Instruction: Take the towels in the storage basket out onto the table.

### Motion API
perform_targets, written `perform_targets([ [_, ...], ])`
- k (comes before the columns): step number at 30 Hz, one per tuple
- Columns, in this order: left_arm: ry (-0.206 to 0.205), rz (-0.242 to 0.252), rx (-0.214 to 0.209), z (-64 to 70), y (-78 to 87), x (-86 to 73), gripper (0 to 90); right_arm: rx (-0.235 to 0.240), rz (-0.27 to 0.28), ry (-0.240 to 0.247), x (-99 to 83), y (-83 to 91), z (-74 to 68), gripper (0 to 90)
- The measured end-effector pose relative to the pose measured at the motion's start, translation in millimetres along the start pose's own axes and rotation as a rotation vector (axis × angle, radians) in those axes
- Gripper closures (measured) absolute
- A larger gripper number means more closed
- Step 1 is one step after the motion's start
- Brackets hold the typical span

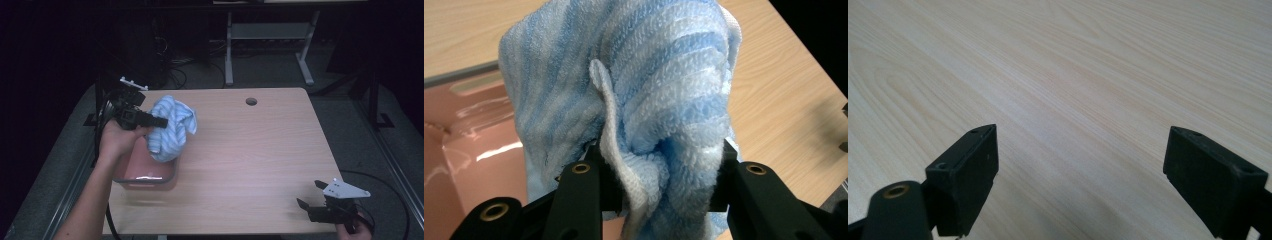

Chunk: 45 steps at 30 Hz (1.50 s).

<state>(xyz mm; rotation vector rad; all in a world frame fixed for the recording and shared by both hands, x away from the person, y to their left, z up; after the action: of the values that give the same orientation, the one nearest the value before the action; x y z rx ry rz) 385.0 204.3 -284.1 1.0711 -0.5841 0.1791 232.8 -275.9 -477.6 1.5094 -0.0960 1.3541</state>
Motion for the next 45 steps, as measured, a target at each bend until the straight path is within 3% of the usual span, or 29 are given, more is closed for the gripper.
perform_targets([
  [13,-0.047,-0.019,-0.020,29.9,-15.4,13.8,61.7,-0.003,0.001,-0.004,-0.1,-0.1,1.7,13.8],
  [22,-0.062,-0.038,-0.013,37.6,-27.7,16.6,61.7,-0.005,0.003,-0.011,-0.1,0.3,2.5,13.8],
  [45,-0.103,-0.080,-0.042,68.1,-70.0,26.7,61.7,0.008,0.001,-0.014,0.7,-1.3,2.2,13.8],
])
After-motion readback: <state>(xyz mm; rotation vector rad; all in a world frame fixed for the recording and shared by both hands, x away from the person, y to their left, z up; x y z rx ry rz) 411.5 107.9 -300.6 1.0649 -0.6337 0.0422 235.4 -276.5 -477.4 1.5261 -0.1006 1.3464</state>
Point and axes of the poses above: each handheld gripper's, and its own axes: y roughly backward along the jaws, x roughly out of its top, z roughly to its right, the point moved 4 cm from there along -y, roughly forward along the jaws, and after that the axes turned 11 degrees about y, right-handed, at the moved point
